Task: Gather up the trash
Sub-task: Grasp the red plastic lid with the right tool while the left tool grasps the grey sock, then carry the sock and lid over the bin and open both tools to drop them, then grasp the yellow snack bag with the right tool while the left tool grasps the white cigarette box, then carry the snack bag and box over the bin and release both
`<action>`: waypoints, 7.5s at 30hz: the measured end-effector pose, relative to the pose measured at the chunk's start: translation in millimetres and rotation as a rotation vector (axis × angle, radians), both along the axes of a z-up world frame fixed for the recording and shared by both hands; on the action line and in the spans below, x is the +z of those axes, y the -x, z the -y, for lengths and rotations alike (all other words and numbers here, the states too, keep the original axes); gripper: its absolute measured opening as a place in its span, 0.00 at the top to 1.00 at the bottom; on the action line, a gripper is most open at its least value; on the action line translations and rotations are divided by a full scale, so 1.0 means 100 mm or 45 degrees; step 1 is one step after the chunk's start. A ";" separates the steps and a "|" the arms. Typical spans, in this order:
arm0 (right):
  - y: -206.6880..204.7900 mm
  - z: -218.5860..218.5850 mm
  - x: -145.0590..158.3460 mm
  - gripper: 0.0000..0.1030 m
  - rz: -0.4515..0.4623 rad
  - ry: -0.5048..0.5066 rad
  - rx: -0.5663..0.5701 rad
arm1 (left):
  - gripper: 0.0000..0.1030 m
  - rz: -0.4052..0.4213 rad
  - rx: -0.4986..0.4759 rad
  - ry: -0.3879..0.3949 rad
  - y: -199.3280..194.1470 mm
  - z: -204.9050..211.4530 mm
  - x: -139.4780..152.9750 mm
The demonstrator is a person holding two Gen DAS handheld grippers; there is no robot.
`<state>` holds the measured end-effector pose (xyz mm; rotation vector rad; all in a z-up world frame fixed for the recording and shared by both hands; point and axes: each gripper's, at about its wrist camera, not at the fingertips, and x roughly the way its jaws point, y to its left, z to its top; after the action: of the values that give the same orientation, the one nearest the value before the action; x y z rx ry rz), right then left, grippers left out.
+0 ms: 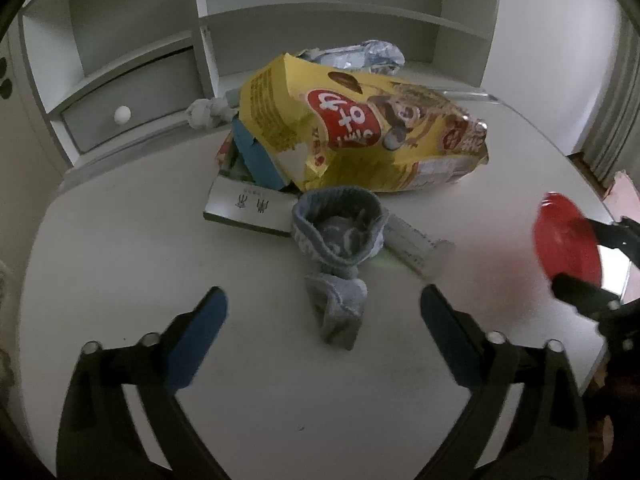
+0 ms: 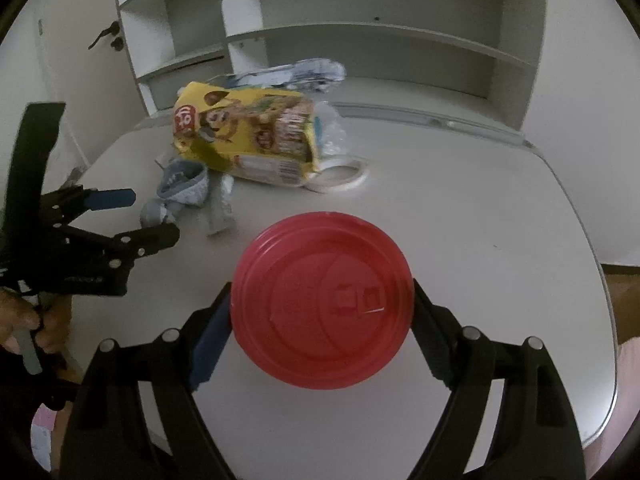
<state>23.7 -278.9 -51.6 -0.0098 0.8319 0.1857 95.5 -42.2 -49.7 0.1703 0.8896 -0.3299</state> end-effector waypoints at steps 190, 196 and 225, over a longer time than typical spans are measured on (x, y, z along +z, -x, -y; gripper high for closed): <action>2.95 4.04 -1.55 0.59 -0.345 -0.518 -1.522 | 0.45 -0.216 -1.291 0.091 2.29 4.26 -0.73; 2.86 4.03 -1.74 0.56 -0.420 -0.583 -1.485 | 0.45 -0.303 -1.264 0.047 2.19 4.52 -1.04; 3.10 4.15 -1.46 0.22 -0.169 -0.631 -1.652 | 0.21 -0.332 -1.301 -0.001 2.23 4.84 -1.24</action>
<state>-285.8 -693.8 -197.3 0.9933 0.7652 -0.8432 -127.1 -526.3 -173.5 0.5940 1.0055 -1.3239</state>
